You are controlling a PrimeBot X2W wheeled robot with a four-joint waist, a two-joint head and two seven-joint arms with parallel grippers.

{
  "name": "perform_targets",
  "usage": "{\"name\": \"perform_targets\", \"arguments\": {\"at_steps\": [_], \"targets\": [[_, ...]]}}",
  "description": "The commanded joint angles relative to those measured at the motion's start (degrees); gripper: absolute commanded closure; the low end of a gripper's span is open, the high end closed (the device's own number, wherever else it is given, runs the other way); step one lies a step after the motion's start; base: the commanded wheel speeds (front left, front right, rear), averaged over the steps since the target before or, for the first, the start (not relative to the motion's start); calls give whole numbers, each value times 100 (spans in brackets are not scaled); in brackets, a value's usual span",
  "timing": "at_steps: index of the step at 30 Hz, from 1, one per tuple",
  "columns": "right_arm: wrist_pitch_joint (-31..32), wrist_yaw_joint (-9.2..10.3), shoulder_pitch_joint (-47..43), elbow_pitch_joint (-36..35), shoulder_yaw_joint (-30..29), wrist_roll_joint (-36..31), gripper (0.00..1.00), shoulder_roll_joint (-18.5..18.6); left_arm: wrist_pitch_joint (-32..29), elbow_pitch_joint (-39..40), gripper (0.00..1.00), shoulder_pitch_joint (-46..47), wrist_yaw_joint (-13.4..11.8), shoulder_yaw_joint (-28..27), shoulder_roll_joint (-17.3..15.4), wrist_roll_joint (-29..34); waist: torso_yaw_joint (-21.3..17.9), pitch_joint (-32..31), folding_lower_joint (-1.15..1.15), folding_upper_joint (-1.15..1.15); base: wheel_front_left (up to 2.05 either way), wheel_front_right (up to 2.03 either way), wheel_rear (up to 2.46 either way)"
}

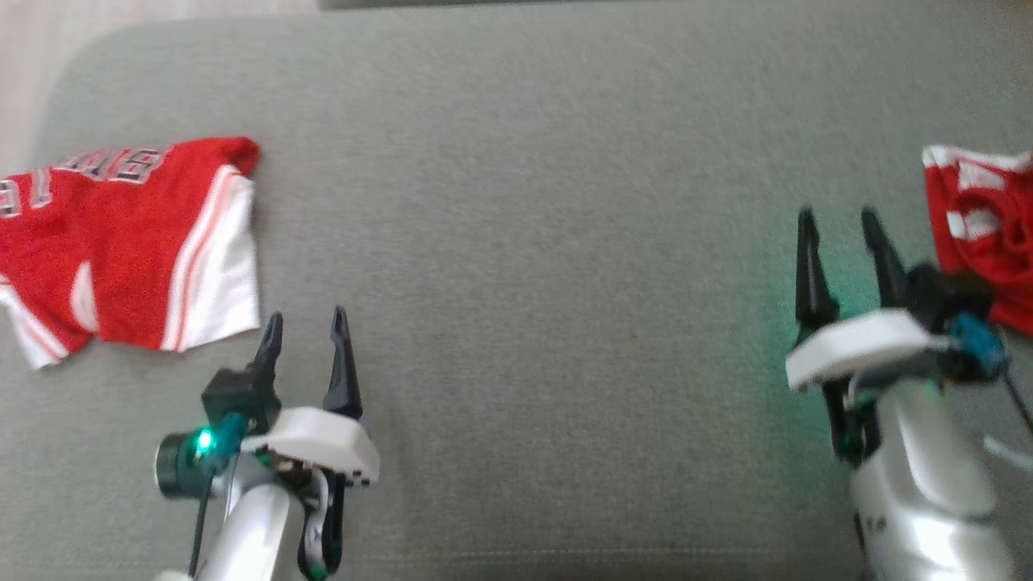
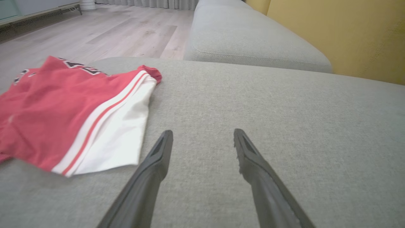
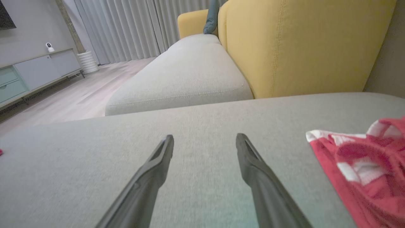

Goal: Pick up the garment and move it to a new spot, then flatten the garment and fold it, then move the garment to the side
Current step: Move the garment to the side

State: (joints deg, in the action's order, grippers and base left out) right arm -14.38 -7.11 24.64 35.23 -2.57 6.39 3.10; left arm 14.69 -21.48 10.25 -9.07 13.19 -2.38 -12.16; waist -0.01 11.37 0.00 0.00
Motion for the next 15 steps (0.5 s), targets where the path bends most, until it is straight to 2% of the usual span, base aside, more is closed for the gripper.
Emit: {"name": "perform_targets", "arguments": {"at_steps": [1,8,15], "targets": [[-62,-37,-46,-240,142,70,0,-14,30,181,0,40,-21,-213,-50,64,249,-256,0,0,0,0,0],[-62,-37,-766,-355,641,359,0,-21,30,73,0,-245,3,-312,-50,155,348,-648,0,0,0,0,0],[-62,-37,-1006,-434,919,532,0,-22,30,106,0,-390,-21,-406,-50,174,276,-813,0,0,0,0,0]]}}
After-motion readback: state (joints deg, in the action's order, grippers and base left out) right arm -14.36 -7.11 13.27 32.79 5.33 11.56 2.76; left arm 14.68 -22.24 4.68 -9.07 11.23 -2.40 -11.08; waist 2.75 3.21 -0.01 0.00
